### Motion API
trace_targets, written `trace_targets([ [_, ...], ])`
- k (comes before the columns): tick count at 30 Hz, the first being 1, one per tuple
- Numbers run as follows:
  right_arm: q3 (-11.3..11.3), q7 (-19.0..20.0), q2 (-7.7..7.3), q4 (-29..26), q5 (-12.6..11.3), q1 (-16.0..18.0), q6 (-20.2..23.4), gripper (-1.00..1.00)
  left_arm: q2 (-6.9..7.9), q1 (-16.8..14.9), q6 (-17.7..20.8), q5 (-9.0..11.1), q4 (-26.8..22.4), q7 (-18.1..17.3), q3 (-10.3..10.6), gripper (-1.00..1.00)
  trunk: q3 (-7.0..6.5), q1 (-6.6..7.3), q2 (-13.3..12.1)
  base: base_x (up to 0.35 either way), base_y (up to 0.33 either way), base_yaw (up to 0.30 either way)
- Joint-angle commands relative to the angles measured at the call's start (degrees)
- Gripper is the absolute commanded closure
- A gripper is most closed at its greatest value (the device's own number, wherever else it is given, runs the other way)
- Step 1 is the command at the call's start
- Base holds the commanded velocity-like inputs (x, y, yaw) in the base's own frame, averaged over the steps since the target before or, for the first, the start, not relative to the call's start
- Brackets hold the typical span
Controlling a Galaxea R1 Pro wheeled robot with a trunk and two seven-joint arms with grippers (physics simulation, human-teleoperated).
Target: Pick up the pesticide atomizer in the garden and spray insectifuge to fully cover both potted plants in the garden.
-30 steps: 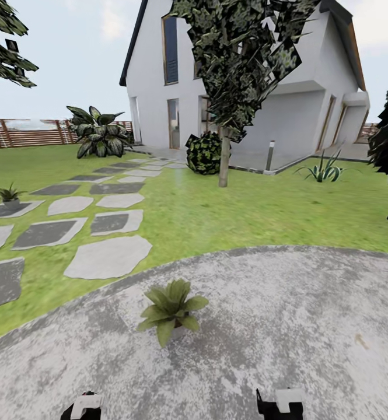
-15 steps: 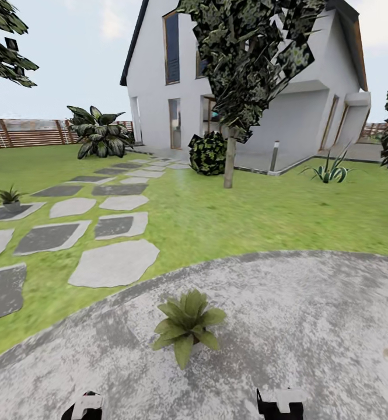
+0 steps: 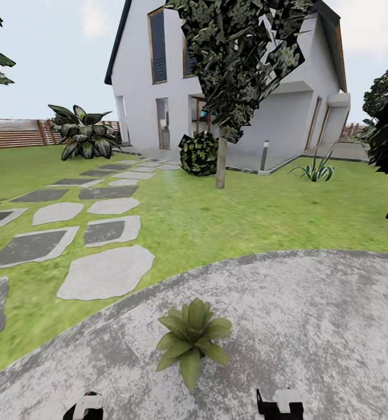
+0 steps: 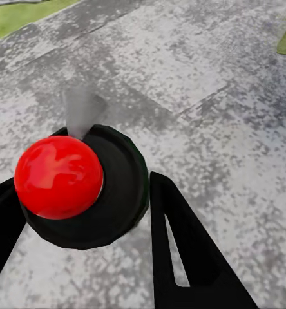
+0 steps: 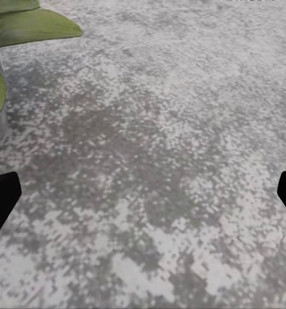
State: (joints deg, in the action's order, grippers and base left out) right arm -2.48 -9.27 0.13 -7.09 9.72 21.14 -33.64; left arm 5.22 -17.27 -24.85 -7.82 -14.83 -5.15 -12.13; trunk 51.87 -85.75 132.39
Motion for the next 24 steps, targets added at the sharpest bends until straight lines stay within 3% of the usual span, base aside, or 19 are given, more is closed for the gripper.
trace_targets([
  [1,-0.2,-0.3,-0.02,0.0,0.6,0.0,-0.1,-1.00,0.01,0.0,-0.2,-0.6,0.0,-0.2,-0.5,1.00,0.05,0.01,0.0,0.018,0.030,-0.011],
  [5,-0.2,-0.2,-0.58,-0.2,0.7,0.0,-0.1,-1.00,0.27,-0.2,-0.2,-1.3,-0.5,-0.7,0.3,1.00,0.05,0.01,0.0,0.007,0.011,-0.004],
  [6,-0.2,-0.2,-0.67,-0.3,0.8,0.0,-0.1,-1.00,0.37,-0.3,-0.1,-2.0,-0.6,-1.3,1.0,1.00,0.05,0.01,0.0,0.002,0.004,-0.001],
  [7,0.4,-0.1,-0.98,-0.9,1.5,0.1,0.0,-1.00,0.57,-0.4,0.1,-4.1,-0.7,-4.2,3.0,1.00,0.05,0.01,0.0,0.001,0.002,-0.001],
  [8,1.5,0.0,-1.37,-2.1,3.6,0.1,0.0,-1.00,1.04,-0.6,0.2,-6.1,-0.8,-7.7,4.3,1.00,0.05,0.01,0.0,0.000,0.000,0.000],
  [12,3.4,0.5,-1.80,-6.3,11.7,0.1,0.1,-1.00,3.09,-2.8,0.4,-12.3,-0.9,-18.1,5.6,1.00,0.05,0.01,0.0,0.000,0.000,0.000],
  [13,3.7,3.5,-1.80,-8.4,15.5,0.1,0.3,-1.00,3.65,-5.5,1.1,-17.9,-0.9,-23.5,5.8,1.00,0.05,0.01,0.0,0.000,0.000,0.000],
  [14,3.7,5.7,-1.80,-9.5,16.8,0.1,0.6,-1.00,3.73,-6.7,1.7,-20.5,-0.9,-25.4,5.8,1.00,0.05,0.01,0.0,0.000,0.000,0.000],
  [15,3.8,10.3,-1.80,-11.3,18.6,0.2,2.3,-1.00,3.70,-8.4,3.3,-24.8,-0.8,-28.2,5.8,1.00,0.05,0.01,0.0,0.000,0.000,0.000],
  [17,3.8,16.9,-1.80,-13.6,20.1,0.5,6.1,-1.00,3.33,-10.4,6.1,-29.7,-0.9,-31.6,5.8,1.00,0.05,0.01,0.0,0.000,0.000,0.000],
  [21,3.8,29.5,-1.80,-19.9,22.0,1.5,12.2,-1.00,2.62,-15.0,10.5,-36.5,-1.0,-39.6,5.7,1.00,0.05,0.01,0.0,0.000,0.000,0.000],
  [24,3.8,35.9,-1.76,-22.9,23.9,2.0,13.0,-1.00,2.38,-17.5,11.1,-37.8,-1.1,-44.5,5.7,1.00,0.05,0.01,0.0,0.000,0.000,0.000],
])
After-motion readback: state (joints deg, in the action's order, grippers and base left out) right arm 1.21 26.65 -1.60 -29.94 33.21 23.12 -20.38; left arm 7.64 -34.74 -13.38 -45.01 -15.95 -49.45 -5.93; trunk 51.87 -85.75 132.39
